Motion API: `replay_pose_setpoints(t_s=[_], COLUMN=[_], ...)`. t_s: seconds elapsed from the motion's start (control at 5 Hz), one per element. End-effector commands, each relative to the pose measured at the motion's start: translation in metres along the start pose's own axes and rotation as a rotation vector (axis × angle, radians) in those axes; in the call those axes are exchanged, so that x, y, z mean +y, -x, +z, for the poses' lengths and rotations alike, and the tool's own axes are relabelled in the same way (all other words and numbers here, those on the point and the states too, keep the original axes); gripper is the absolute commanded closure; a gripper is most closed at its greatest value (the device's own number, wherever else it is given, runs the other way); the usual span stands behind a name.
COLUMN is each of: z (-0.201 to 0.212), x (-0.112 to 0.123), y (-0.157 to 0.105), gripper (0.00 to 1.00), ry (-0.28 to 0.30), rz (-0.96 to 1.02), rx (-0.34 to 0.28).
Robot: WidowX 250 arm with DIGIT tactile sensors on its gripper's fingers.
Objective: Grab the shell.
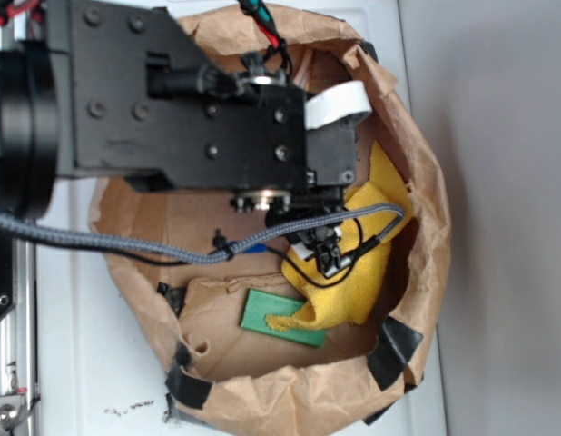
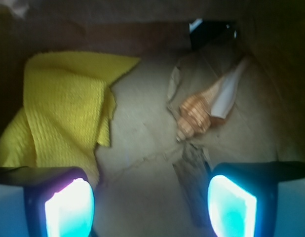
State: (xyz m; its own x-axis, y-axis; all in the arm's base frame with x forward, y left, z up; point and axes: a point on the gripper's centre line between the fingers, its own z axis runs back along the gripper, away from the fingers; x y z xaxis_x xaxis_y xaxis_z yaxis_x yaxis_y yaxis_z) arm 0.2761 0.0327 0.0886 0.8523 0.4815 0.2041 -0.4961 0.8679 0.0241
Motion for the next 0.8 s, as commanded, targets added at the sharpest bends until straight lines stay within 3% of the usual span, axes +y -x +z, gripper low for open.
replay_pose_setpoints(t_s=[0.0,0.2,0.6], z=[-0.003,0.001,-0.009], x=[0.031,0.042,0.056], y=[-0.017,-0.016,-0.013], gripper=[0.0,0.0,0.0], ry=[-0.084,-0.129,-0.097], rz=[0.148,0.283,0.424], rx=[-0.066,-0.07,-0.058])
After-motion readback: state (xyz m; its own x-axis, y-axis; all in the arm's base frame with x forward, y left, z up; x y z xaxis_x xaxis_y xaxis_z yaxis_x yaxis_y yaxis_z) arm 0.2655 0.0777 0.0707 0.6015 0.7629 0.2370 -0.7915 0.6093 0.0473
